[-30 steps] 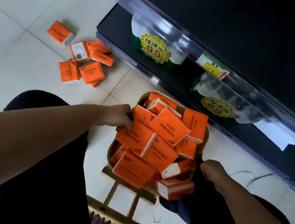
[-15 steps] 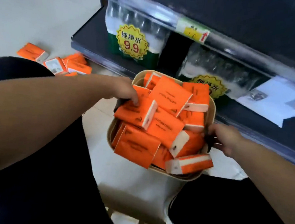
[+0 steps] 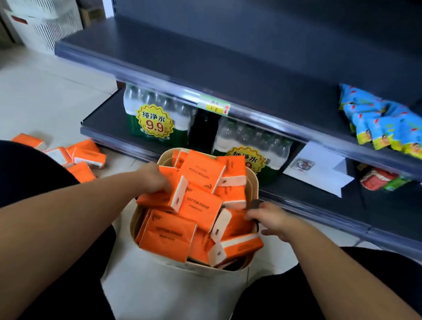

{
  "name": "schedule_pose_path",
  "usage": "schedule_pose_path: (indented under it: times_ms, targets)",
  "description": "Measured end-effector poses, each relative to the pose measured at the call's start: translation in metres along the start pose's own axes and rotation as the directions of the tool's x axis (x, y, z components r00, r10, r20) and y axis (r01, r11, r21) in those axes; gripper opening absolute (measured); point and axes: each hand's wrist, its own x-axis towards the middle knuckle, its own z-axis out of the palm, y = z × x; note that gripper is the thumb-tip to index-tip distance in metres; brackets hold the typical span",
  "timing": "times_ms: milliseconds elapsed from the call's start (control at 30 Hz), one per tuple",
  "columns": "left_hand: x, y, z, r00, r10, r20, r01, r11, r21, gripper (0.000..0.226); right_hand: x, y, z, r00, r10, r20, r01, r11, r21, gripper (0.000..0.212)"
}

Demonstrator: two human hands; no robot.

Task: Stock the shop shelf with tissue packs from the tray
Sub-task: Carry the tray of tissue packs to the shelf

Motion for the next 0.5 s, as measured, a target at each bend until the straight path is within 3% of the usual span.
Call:
schedule_pose_path:
  times_ms: [100, 267, 433, 500]
  targets:
    - [0.006, -0.002, 0.003, 0.998, 0.056, 0.009, -0.057, 0.993, 0.103, 0.085, 0.003, -0.004, 0.000, 0.999, -0.032, 0.030, 0.033, 0.999, -0.036, 0.030]
    - [0.014, 0.005, 0.009, 0.991, 0.121, 0.050, -0.128, 0.974, 0.186, 0.067, 0.013, -0.001, -0.004, 0.996, -0.070, 0.049, 0.073, 0.994, -0.083, 0.031]
    - [0.024, 0.007, 0.007, 0.979, 0.177, 0.097, -0.189, 0.974, 0.129, 0.080, 0.024, 0.012, -0.003, 0.998, -0.053, 0.029, 0.053, 0.998, -0.023, 0.070]
    - [0.030, 0.005, 0.007, 0.976, 0.194, 0.102, -0.205, 0.972, 0.112, 0.088, 0.022, 0.015, -0.004, 0.999, -0.049, 0.023, 0.048, 0.999, 0.007, 0.071]
